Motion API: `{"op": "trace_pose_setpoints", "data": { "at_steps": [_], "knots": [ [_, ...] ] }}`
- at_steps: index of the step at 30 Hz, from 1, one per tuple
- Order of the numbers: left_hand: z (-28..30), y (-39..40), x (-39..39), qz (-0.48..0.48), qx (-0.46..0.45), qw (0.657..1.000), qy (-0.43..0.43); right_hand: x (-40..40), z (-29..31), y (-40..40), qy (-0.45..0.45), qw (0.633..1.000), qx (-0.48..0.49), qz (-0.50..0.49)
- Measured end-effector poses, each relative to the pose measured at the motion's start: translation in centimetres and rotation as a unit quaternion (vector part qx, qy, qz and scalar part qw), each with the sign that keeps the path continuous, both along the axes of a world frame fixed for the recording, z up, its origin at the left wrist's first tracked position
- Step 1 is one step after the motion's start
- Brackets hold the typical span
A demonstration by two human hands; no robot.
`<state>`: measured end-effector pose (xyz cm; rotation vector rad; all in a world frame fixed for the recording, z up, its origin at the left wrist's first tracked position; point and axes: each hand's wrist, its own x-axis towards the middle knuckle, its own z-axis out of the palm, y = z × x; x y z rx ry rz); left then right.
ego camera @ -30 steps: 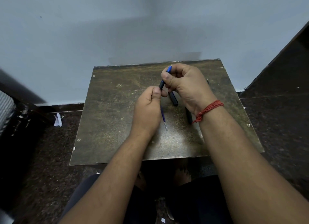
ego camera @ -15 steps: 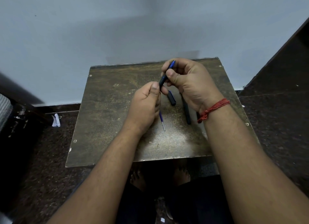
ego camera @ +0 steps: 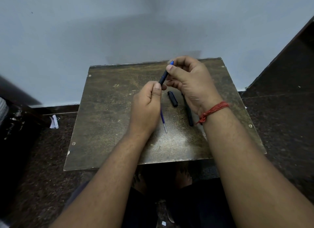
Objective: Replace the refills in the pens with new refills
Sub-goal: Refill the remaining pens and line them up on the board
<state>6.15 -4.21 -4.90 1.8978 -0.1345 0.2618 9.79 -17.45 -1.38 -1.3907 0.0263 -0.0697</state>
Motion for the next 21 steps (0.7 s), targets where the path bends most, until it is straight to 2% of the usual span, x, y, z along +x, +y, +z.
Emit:
{"op": "trace_pose_setpoints", "data": {
  "at_steps": [5,10,15,21],
  "knots": [
    [0.6,-0.5,-0.4,0.003,-0.006,1.0,-0.003,0.0,0.2,-0.2,0.029,0.999,0.022,-0.023],
    [0.1,-0.5,-0.2,0.011,0.023,0.999,-0.022,0.1,0.1,-0.2,0.042,0.997,0.056,-0.029],
    [-0.3,-0.5,-0.1,0.002,0.066,0.997,-0.05,0.0,-0.1,0.2,0.034,0.998,0.032,-0.037],
    [-0.5,-0.6,-0.1,0.011,0.037,0.998,-0.046,-0.1,0.2,-0.3,0.039,0.995,0.088,0.002]
  ]
}}
